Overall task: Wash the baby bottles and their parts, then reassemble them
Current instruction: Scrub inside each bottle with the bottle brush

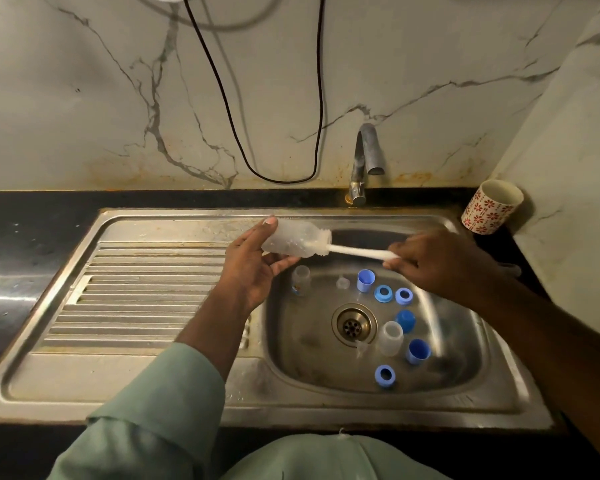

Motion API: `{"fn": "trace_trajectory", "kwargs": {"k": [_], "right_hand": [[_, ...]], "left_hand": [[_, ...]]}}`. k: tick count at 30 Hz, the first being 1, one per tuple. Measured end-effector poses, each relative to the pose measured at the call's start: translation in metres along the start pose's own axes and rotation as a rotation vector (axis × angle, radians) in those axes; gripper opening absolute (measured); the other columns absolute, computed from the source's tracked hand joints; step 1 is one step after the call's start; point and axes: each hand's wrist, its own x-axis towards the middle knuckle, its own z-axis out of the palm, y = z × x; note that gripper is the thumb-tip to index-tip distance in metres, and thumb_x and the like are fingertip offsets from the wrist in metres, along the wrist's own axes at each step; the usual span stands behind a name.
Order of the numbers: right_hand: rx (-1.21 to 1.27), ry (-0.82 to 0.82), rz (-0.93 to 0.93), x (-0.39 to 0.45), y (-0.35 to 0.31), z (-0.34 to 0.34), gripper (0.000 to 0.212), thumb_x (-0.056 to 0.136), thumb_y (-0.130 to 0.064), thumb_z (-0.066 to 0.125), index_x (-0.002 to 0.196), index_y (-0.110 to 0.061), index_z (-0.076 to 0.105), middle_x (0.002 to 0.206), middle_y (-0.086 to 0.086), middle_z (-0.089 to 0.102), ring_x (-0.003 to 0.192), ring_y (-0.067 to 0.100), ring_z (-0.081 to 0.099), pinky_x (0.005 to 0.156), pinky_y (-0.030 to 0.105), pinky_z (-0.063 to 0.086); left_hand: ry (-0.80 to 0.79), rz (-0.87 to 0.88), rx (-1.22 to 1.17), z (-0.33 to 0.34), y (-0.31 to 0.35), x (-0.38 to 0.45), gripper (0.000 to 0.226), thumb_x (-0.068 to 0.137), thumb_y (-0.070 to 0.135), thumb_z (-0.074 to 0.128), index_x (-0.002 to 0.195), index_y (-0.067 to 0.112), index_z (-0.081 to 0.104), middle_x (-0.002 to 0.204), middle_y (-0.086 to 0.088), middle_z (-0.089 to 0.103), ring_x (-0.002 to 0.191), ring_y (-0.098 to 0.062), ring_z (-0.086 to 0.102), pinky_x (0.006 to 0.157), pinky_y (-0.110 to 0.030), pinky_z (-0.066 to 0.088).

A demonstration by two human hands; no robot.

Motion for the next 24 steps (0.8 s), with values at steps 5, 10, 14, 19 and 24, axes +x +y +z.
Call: {"fn": "trace_trajectory", "kwargs": {"k": [5,10,14,19,24], "right_hand": [[0.134,0.063,0.046,0.011,0.001,0.006,0.027,0.094,-0.036,0.057,0.103,-0.016,0.074,0.075,0.003,0.068,0.068,0.017,0.059,0.059,0.020,0.039],[0.107,-0.070,0.010,0.008,-0.001,0.024,0.033,0.096,-0.041,0.048,0.093,-0.018,0.072,0.068,-0.002,0.064,0.062,0.011,0.057,0.058,0.021,0.040],[0.352,0.030,0.153,0.007,0.001,0.030,0.024,0.093,-0.036,0.058,0.089,-0.020,0.076,0.070,0.002,0.069,0.067,0.019,0.064,0.065,0.036,0.054],[0.329,-0.174,0.173,-0.003,-0.003,0.039,0.035,0.092,-0.038,0.060,0.058,-0.034,0.058,0.051,-0.013,0.058,0.046,0.003,0.051,0.044,0.016,0.037],[0.375,0.039,0.201,-0.003,0.007,0.035,0.020,0.091,-0.034,0.063,0.098,-0.020,0.075,0.074,0.003,0.071,0.068,0.018,0.065,0.066,0.036,0.056]], "left_hand": [[0.033,0.011,0.049,-0.004,-0.009,0.000,0.032,0.085,0.022,0.078,0.115,0.016,0.067,0.129,-0.012,0.058,0.107,-0.036,0.069,0.076,-0.042,0.061],[0.033,0.017,0.036,-0.007,-0.004,0.003,0.025,0.087,0.019,0.077,0.111,0.018,0.068,0.126,-0.010,0.059,0.110,-0.036,0.067,0.078,-0.044,0.061],[0.015,0.009,0.050,-0.008,-0.010,0.003,0.026,0.088,0.018,0.075,0.113,0.013,0.070,0.124,-0.010,0.061,0.105,-0.035,0.070,0.077,-0.043,0.061],[-0.003,-0.002,0.108,-0.011,-0.009,0.006,0.030,0.086,0.019,0.077,0.115,0.013,0.068,0.122,-0.008,0.062,0.109,-0.036,0.066,0.077,-0.045,0.061],[0.015,0.032,0.165,-0.013,-0.019,0.005,0.024,0.089,0.023,0.074,0.111,0.012,0.072,0.121,-0.006,0.064,0.112,-0.033,0.065,0.078,-0.039,0.061]]}}
